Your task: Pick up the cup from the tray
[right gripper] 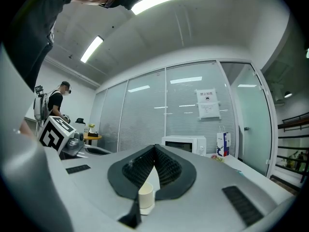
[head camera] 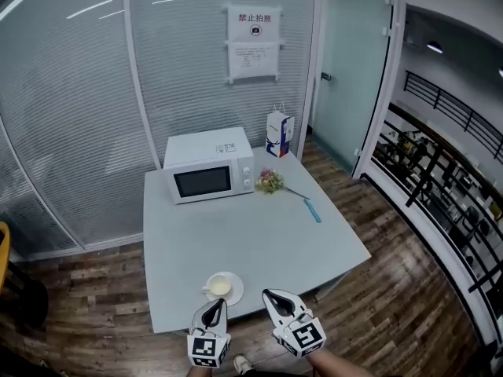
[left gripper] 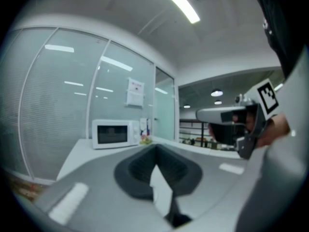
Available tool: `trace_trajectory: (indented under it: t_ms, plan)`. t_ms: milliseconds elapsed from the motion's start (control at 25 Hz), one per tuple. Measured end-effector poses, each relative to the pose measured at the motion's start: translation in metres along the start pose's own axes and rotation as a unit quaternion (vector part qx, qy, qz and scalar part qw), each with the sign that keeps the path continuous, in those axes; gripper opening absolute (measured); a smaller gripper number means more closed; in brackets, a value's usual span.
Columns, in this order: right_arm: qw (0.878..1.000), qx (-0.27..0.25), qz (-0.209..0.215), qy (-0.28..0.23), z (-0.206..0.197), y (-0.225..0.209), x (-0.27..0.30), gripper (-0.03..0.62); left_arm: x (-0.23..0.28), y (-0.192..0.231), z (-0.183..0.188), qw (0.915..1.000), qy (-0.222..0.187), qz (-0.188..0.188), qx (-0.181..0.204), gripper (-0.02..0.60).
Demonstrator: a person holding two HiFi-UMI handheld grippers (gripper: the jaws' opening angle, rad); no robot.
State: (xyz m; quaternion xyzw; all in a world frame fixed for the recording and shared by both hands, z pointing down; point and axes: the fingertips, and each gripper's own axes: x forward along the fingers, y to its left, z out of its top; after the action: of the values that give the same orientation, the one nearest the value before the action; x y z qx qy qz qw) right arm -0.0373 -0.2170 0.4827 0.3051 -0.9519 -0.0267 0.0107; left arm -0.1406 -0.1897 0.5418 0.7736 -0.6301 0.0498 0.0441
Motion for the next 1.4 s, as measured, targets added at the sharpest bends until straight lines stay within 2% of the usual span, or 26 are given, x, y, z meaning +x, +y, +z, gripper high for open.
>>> trace_trajectory:
  t_ms: [200, 520, 800, 1000, 1080, 1240, 1400]
  plan:
    - [1.000, -0.015, 0.007, 0.015, -0.002, 0.000, 0.028, 0.005, 0.017, 0.020, 0.002, 0.9999, -0.003, -0.009, -0.009, 0.005]
    - [0.999, -0.025, 0.014, 0.034, -0.009, 0.002, 0.048, 0.005, 0.026, 0.026, -0.005, 0.9997, 0.000, -0.020, -0.015, 0.005]
    - [0.998, -0.009, 0.031, 0.049, -0.028, -0.007, 0.060, 0.005, 0.036, 0.030, -0.020, 0.9998, 0.017, 0.002, -0.014, 0.005]
    - [0.996, 0.006, 0.054, 0.077, -0.056, -0.012, 0.064, 0.005, 0.039, 0.022, -0.045, 0.9985, 0.044, 0.013, -0.029, 0.011]
    - [0.994, 0.010, 0.064, 0.085, -0.066, -0.013, 0.067, 0.006, 0.041, 0.022, -0.056, 0.9976, 0.056, 0.023, -0.033, 0.059]
    - [0.992, 0.020, 0.079, 0.098, -0.082, -0.016, 0.071, 0.006, 0.046, 0.028, -0.080, 0.9931, 0.088, 0.064, -0.044, 0.271]
    - [0.988, 0.033, 0.095, 0.113, -0.098, -0.020, 0.078, 0.005, 0.055, 0.035, -0.105, 0.9865, 0.120, 0.098, -0.055, 0.349]
